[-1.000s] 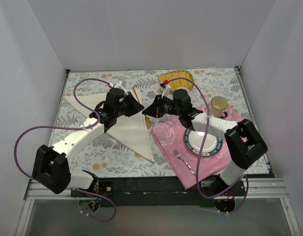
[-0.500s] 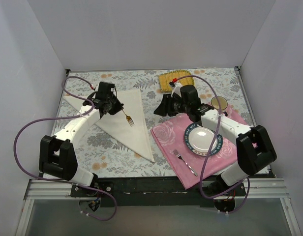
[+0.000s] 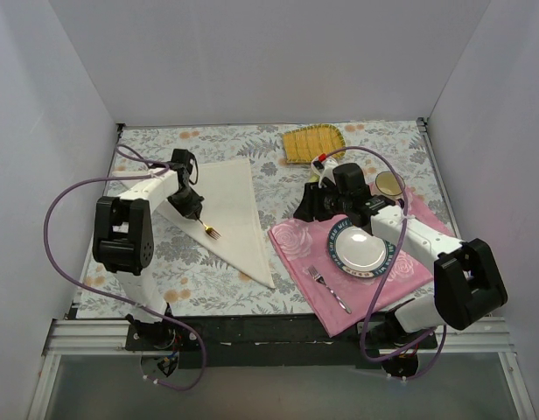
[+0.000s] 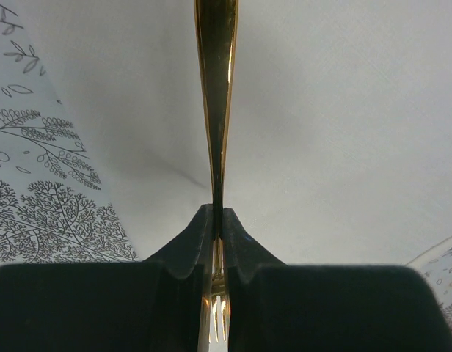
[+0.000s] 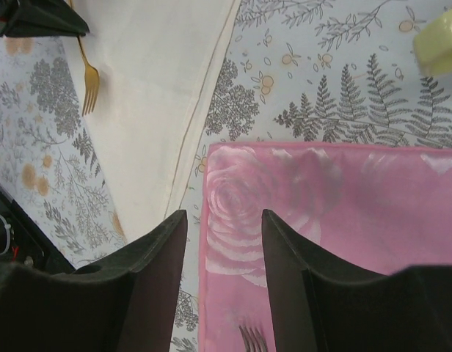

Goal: Fold the napkin, place the utensils inside, and roll it up
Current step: Place the utensil onto the napkin

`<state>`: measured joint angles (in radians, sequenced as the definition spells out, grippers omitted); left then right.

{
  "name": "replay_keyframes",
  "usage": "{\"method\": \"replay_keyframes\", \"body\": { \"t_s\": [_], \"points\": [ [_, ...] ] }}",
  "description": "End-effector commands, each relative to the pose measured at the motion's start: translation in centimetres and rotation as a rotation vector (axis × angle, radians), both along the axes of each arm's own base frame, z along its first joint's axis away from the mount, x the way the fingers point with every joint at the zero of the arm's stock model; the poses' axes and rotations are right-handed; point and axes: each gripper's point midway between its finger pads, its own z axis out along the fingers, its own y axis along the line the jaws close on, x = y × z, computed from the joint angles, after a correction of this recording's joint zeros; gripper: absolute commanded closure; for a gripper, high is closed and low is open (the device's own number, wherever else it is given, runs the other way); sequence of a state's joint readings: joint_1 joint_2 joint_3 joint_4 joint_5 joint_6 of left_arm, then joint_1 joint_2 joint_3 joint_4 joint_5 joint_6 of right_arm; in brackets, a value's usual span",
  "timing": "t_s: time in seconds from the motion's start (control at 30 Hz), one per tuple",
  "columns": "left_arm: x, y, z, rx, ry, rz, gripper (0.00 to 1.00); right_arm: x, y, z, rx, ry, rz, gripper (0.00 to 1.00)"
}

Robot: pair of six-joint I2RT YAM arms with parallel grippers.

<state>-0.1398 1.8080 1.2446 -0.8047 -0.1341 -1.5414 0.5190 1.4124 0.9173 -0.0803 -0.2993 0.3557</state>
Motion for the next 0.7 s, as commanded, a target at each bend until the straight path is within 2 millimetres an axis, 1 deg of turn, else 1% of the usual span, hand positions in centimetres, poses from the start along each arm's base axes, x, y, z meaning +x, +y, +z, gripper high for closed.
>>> {"method": "replay_keyframes", "body": {
  "t_s": [0.0,0.1,0.17,0.37,0.5,0.67],
  "points": [
    [0.9,1.8,1.5,0.034,0.008,0.042,1.00,-0.7,0.3,0.4,0.033,-0.020,0.032,0.47],
    [0.9,2.0,1.3,0.029,0.028,0.057,1.00,-0.9,0.2,-0.1,0.028,-0.009,0.039,0.47],
    [0.6,2.2,1.0,0.040,0.048,0.079,1.00,-0.7,0.2,-0.2,0.023,-0.014,0.043,0.47],
    [0.5,2.9,0.4,0.075,0.064,0.099,1.00,-0.6,0.4,0.2,0.026,-0.022,0.050,0.47],
    [0.0,3.5,-0.1,0.097,0.075,0.117,1.00,-0.6,0.2,0.2,0.025,-0.022,0.046,0.48],
    [0.0,4.1,-0.6,0.100,0.074,0.130,1.00,-0.6,0.2,-0.1,0.024,-0.017,0.040,0.48]
  ]
}}
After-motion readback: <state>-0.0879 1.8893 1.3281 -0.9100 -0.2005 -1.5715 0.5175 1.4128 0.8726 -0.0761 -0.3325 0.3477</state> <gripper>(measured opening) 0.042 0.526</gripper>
